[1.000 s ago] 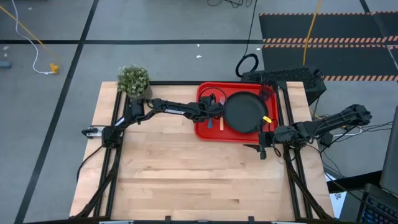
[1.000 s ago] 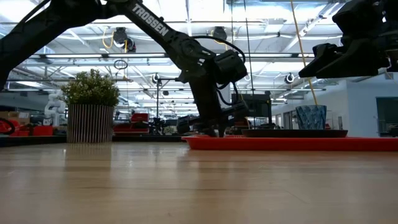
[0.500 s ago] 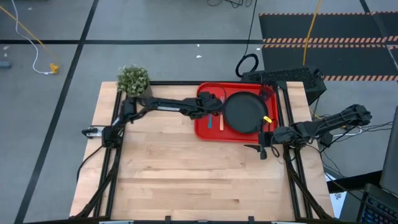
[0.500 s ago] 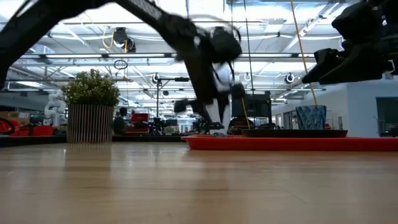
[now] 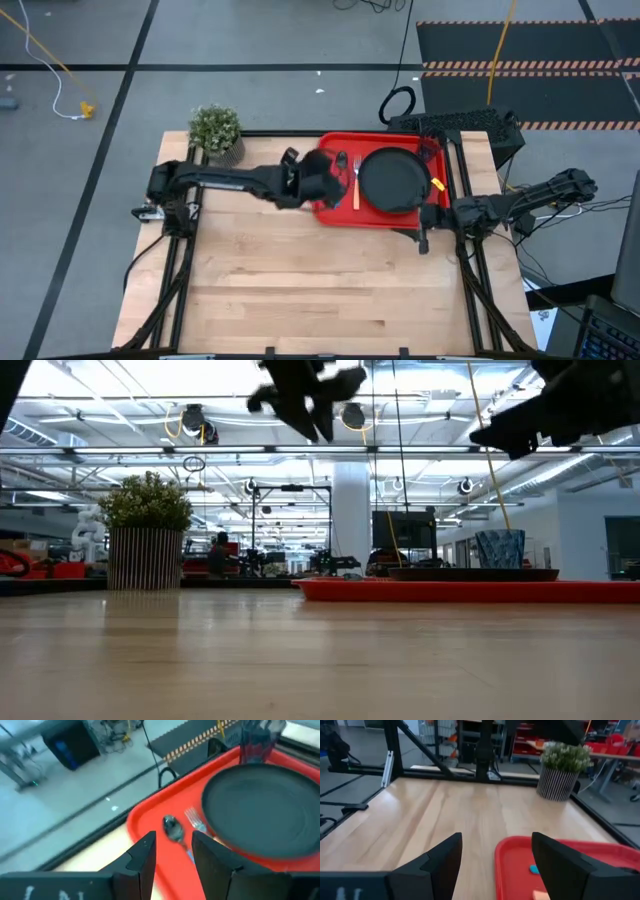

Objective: Pick and place plate/cup/fork/spoon on tray
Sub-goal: Return to Home Position

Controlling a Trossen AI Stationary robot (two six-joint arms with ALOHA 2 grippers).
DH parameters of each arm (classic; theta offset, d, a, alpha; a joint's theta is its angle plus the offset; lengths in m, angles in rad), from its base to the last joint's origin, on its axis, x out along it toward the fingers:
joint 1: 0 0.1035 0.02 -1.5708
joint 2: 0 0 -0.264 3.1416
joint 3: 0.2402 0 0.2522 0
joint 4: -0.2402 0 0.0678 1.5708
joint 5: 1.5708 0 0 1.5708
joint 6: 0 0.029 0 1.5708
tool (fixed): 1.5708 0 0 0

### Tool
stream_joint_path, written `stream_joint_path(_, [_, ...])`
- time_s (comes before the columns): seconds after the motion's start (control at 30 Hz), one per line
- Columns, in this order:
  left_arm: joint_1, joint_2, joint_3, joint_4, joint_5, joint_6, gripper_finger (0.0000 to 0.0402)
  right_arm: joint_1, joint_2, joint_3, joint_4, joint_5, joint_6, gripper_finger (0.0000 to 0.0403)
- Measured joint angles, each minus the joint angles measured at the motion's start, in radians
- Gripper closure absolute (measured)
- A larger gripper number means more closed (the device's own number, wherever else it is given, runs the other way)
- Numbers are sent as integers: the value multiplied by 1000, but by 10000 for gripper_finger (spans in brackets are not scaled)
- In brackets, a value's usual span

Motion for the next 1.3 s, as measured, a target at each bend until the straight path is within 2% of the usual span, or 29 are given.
stream_joint_path(0.07, [-44,-17,0,-80,-33,-1,273,0,-10,0,6,0,-12,172])
stream_joint_path(0.2, [-112,-12,-2,-146,-30,-3,273,0,-30,0,8,1,-44,172])
stream_joint_path(0.3, [-153,-18,-32,-123,-30,-1,273,0,-50,0,8,-1,-79,177])
stream_joint_path(0.43, [-170,-49,-140,-101,-15,6,273,0,-92,0,-16,-11,-102,205])
stream_joint_path(0.57, [-163,-141,-320,43,7,-4,277,0,-138,0,-59,-53,-105,251])
stream_joint_path(0.63, [-165,-185,-428,180,44,17,289,0,-170,0,-96,-59,-105,280])
stream_joint_path(0.9, [-223,-388,-830,657,121,122,379,0,-238,-1,-201,-82,-89,392])
stream_joint_path(0.97, [-250,-432,-921,766,123,140,395,0,-242,-9,-186,-77,-81,398])
stream_joint_path(1.07, [-289,-454,-1024,938,117,153,391,0,-264,-47,-159,-77,-54,392])
stream_joint_path(1.2, [-323,-465,-1114,1073,112,152,390,0,-276,-108,-104,-77,-48,395])
stream_joint_path(1.3, [-339,-462,-1149,1101,110,163,397,0,-285,-152,-56,-78,-50,401])
